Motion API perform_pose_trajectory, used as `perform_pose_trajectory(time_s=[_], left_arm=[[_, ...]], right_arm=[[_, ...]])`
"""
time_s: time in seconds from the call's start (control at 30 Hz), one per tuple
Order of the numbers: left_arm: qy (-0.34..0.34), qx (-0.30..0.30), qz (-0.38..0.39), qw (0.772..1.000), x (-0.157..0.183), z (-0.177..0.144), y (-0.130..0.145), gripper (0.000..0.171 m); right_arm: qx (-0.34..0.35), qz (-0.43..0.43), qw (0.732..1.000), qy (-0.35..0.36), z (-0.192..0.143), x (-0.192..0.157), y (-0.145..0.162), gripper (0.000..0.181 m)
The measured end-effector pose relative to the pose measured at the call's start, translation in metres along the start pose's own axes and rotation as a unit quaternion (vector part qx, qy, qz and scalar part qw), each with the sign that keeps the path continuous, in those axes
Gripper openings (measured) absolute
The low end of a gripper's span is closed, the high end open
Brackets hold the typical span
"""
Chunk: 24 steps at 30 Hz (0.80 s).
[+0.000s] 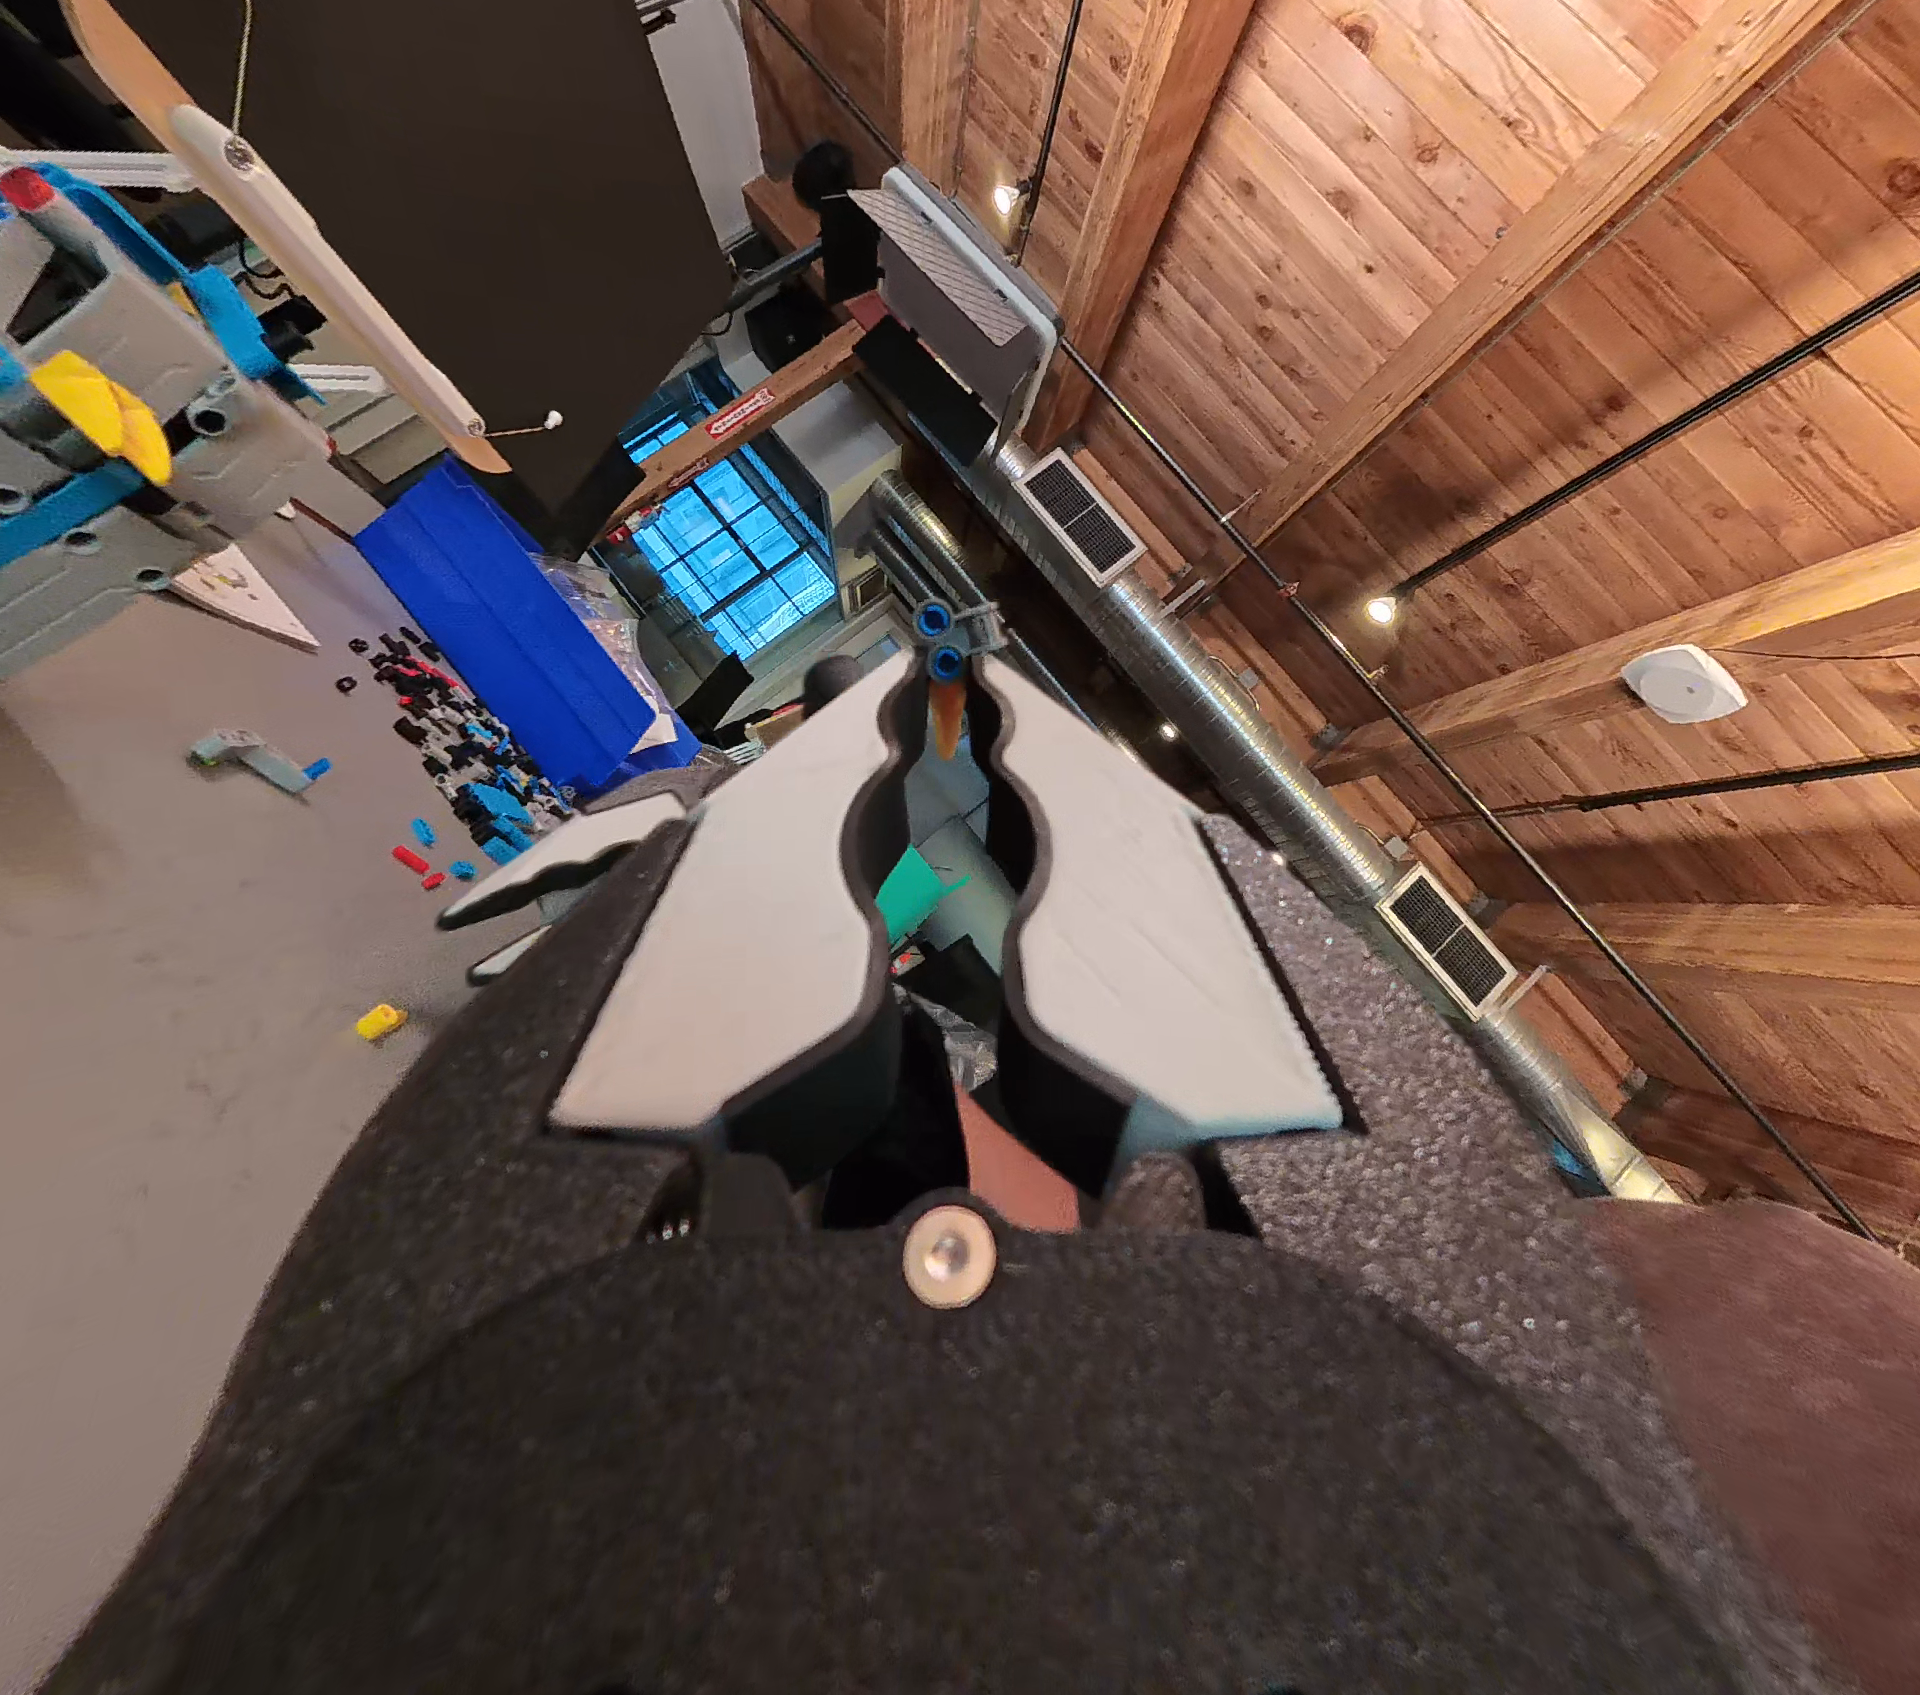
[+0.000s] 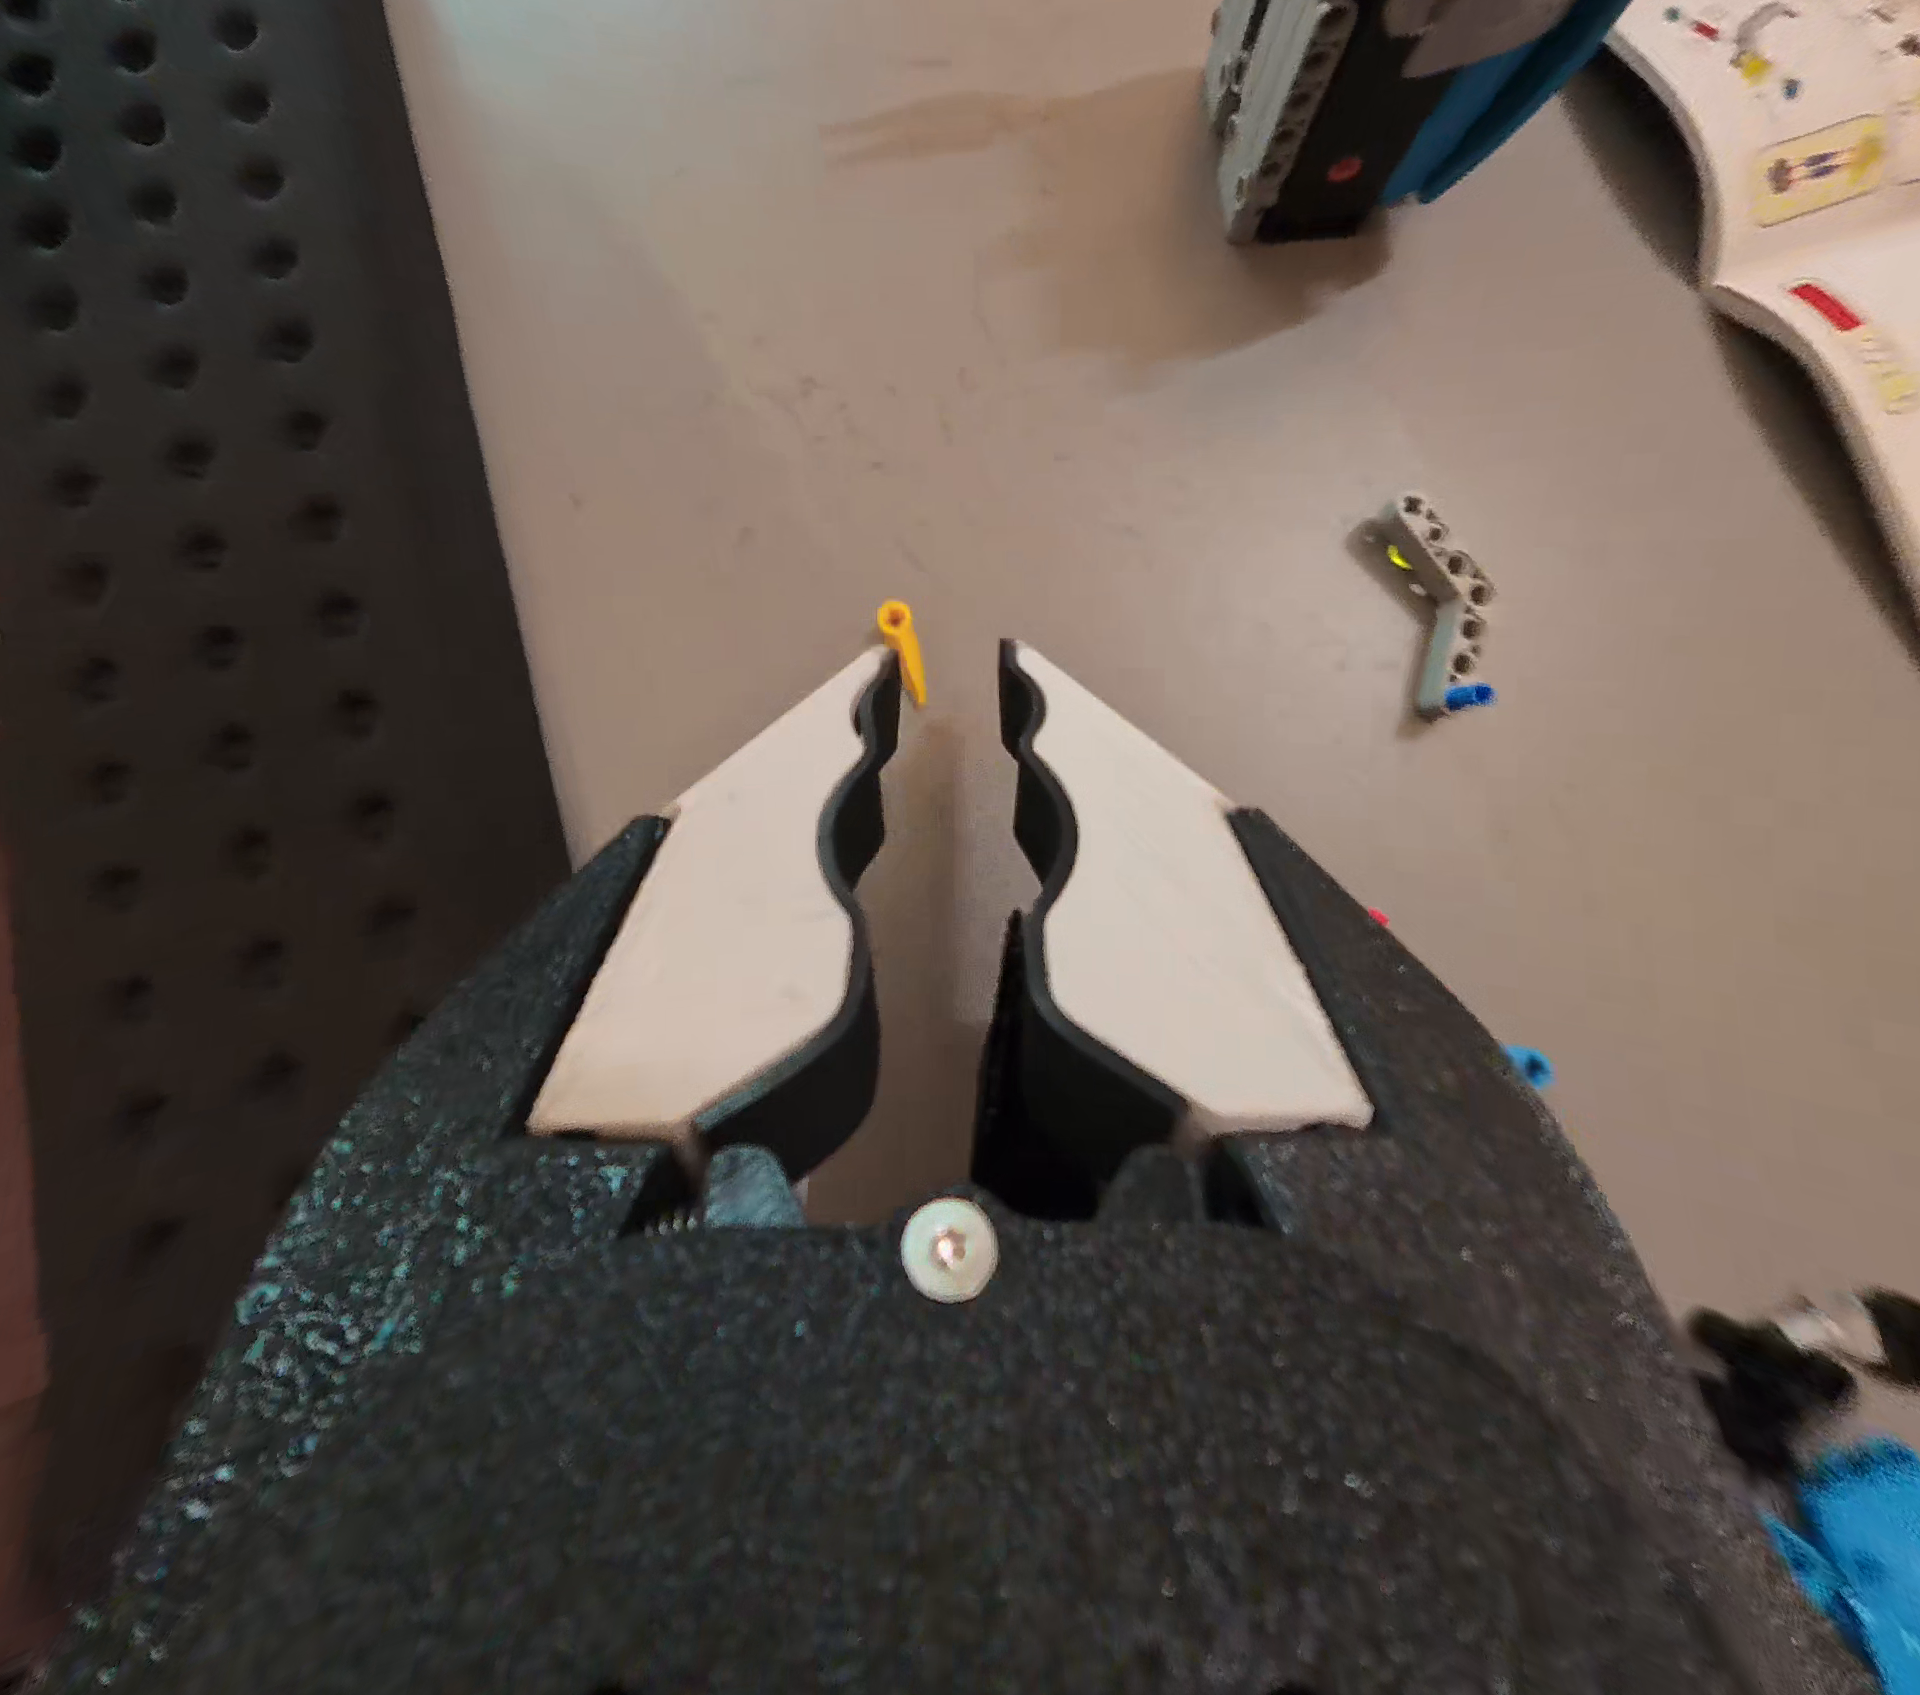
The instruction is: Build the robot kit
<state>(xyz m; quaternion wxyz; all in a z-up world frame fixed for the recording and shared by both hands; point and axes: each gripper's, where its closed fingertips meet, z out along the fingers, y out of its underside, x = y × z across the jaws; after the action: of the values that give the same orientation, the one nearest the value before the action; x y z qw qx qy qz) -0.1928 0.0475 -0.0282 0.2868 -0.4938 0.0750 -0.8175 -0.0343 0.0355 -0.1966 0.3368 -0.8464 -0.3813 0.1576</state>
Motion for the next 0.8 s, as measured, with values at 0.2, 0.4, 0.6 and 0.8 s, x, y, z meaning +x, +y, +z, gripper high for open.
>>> perform_pose_trajectory(time_s=[0.2,0.4,0.6,0.8], left_arm=[[-0.003,-0.016,0.006,1.000,-0.003,0.002,0.008,0.006],[-0.003,-0.016,0.003,1.000,-0.004,0.001,0.008,0.006],[0.003,-0.022,0.002,1.000,-0.004,0.001,0.008,0.006],[0.145,-0.040,-0.050,0.987,0.043,0.002,0.011,0.006]], right_arm=[[-0.041,-0.037,0.998,0.015,0.015,-0.009,0.008,0.018],[-0.044,-0.036,0.998,-0.010,0.024,-0.013,0.004,0.017],[-0.055,-0.031,0.998,-0.018,0.027,-0.010,0.003,0.007],[0.118,-0.058,0.991,-0.004,-0.022,-0.049,-0.093,0.007]])
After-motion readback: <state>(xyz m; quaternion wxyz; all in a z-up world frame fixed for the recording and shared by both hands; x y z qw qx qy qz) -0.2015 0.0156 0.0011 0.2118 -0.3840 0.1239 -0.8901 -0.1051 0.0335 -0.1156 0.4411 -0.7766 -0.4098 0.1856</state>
